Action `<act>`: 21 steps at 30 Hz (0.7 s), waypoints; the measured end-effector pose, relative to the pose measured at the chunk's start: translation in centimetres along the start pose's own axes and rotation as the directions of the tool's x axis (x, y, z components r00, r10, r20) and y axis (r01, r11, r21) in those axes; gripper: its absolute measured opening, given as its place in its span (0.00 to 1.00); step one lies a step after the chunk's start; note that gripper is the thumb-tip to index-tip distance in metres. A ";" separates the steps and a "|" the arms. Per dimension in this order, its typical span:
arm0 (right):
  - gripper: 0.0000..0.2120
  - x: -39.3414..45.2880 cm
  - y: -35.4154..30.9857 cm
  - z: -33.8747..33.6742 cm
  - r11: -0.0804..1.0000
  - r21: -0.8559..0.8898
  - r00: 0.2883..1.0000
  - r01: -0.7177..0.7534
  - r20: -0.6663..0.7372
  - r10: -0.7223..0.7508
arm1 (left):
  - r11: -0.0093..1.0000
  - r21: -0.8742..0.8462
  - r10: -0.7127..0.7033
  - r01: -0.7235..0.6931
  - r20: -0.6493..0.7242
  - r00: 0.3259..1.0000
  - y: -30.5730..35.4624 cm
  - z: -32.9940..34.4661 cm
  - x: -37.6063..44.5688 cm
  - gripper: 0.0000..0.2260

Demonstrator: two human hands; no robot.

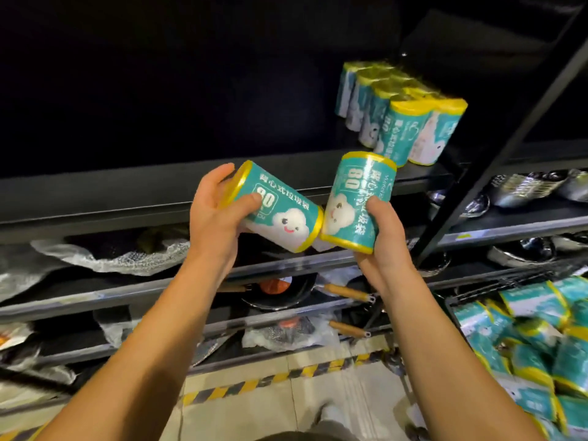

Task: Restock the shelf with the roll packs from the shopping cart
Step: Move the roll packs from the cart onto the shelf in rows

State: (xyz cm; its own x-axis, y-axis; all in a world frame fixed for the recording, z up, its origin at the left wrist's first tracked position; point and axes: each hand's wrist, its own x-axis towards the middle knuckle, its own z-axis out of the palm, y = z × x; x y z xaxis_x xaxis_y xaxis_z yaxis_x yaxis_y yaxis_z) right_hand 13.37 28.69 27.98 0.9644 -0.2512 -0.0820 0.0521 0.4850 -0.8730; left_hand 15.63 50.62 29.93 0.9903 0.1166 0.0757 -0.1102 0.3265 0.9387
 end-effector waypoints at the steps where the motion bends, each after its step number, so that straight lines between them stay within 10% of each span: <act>1: 0.30 0.6 -0.1 0.5 1.000 -0.010 1.000 -0.015 0.021 0.016 | 1.000 0.002 0.008 -0.008 -0.029 1.000 0.3 0.1 0.7 0.26; 10: 0.11 8.1 -1.7 4.5 0.937 -0.291 0.972 0.192 0.186 -0.141 | 0.938 0.211 0.273 -0.276 0.044 0.961 2.8 2.2 8.6 0.24; 21: 0.34 20.4 -2.3 5.5 0.791 -0.553 0.935 0.261 0.348 -0.066 | 0.946 0.251 0.200 -0.203 0.038 0.979 0.0 2.5 18.2 0.32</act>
State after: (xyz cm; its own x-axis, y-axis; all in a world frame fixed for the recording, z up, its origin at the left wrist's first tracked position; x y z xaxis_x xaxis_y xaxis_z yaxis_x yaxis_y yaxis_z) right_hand 34.38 27.03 30.89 0.9887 0.0246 0.1477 0.1497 -0.1452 -0.9780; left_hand 33.84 50.35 32.14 0.9508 0.1433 0.2747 -0.2841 0.0498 0.9575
